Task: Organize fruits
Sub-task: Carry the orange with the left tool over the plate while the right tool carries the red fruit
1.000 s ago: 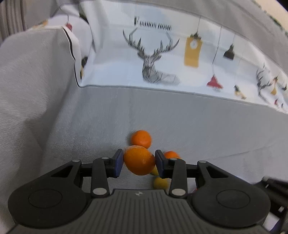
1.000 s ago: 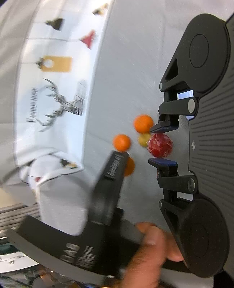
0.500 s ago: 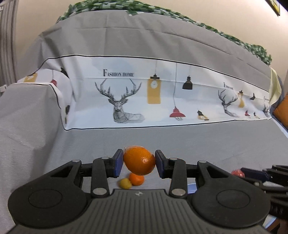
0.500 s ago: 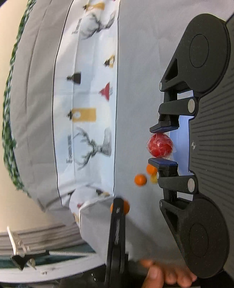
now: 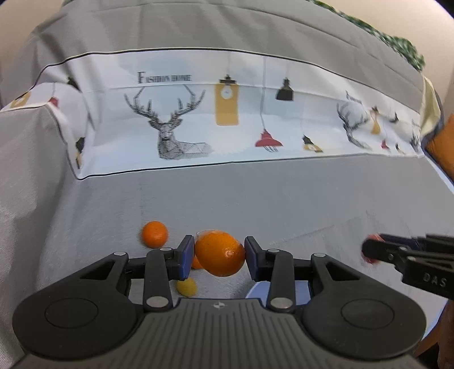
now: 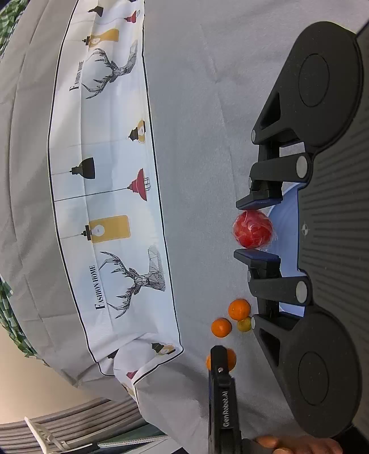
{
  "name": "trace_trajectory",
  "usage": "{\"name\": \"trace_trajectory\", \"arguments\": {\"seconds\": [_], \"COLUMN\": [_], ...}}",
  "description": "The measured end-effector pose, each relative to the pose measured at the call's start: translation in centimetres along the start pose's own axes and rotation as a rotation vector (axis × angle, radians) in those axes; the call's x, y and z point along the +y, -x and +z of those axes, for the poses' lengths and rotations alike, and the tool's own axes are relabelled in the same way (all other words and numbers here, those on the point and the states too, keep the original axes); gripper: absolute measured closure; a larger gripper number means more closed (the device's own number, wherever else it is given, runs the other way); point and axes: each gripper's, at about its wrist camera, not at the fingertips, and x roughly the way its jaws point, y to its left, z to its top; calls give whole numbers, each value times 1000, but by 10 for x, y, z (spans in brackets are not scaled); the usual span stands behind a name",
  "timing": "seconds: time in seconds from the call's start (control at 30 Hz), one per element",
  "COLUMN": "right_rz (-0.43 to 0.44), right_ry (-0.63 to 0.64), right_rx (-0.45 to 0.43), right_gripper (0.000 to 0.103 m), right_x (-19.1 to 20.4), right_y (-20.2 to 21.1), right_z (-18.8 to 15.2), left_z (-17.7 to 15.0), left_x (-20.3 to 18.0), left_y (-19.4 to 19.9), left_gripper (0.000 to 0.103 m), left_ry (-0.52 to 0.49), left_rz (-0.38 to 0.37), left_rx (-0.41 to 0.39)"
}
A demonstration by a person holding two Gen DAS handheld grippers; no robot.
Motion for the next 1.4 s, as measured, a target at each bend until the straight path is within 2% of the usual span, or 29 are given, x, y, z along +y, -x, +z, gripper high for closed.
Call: {"name": "trace_trajectory", "arguments": {"seconds": [0.27,0.4,0.63,0.93,1.4], "right_rz": [-1,-6,-14,-20,-12], "right_ry": [52,55,76,88,103], "right_rx": [7,13,24,40,76], "right_gripper": [72,72,72,72,72], "right_x": [10,9,13,16,17], "right_y": [-1,-1,-3,-7,-11], "right_z": [-1,-1,-3,-4,-8], "left_z": [-9,-15,-22,-35,-46], "left_x": [-13,-26,-39,-57,-71], "left_y": [-6,-8,-16,-23,-29], "left_gripper": [61,61,61,61,61], "left_ry": [-63,-124,-175,-252,-335], "left_rz": [-73,-104,-143,-233,-274], "left_rx": [50,72,104,174,232]}}
